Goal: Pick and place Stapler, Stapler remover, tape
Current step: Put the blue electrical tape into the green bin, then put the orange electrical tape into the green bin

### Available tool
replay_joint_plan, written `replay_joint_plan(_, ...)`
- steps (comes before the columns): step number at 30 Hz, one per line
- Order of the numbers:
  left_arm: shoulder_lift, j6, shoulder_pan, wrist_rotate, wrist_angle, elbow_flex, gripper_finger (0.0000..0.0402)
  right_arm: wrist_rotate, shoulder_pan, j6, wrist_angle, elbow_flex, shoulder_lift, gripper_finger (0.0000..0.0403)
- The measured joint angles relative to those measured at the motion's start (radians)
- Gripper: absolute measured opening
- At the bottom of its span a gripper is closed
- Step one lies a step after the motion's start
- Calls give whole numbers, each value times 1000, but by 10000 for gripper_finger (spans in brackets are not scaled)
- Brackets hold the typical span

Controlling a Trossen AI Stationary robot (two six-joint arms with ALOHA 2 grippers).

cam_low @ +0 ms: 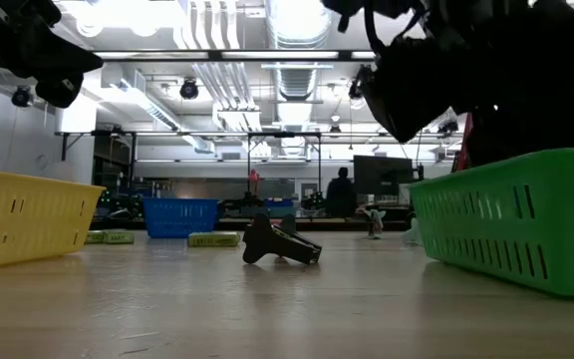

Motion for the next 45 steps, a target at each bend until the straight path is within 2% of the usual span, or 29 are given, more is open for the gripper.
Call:
replay_joint_plan(7,0,1,0,0,2,0,14,0,-18,-35,-2,18,-58,161)
replay_joint_plan(11,0,16,0,-2,81,0,14,19,-42,-73,-1,36,-122,185)
replay_joint_plan(15,0,-13,0,-3,205,0,14,96,-98,-76,-28,42,-187,188)
replay_joint_plan(21,-1,-43,0,-4,293,1,14,243,-218,-110,-70,43,-281,179)
replay_joint_plan(26,1,-34,0,-3,282,1,14,372,-308,-251,-40,43,-328,176)
replay_joint_plan(29,3,-73,0,-7,326,0,14,397,-359,-342,-23,43,-336,175)
replay_joint_plan(31,8,-171,0,-50,402,0,14,399,-389,-377,-25,43,-337,173)
replay_joint_plan(36,54,-441,0,-298,494,0,14,408,-453,-481,-24,42,-344,166)
replay_joint_plan(38,95,-554,1,-362,568,0,14,408,-479,-533,-24,42,-344,163)
replay_joint_plan(41,188,-597,2,-466,727,0,14,409,-518,-588,-20,42,-344,158)
replay_joint_plan(45,324,-582,2,-509,953,0,14,409,-556,-652,-5,42,-344,151)
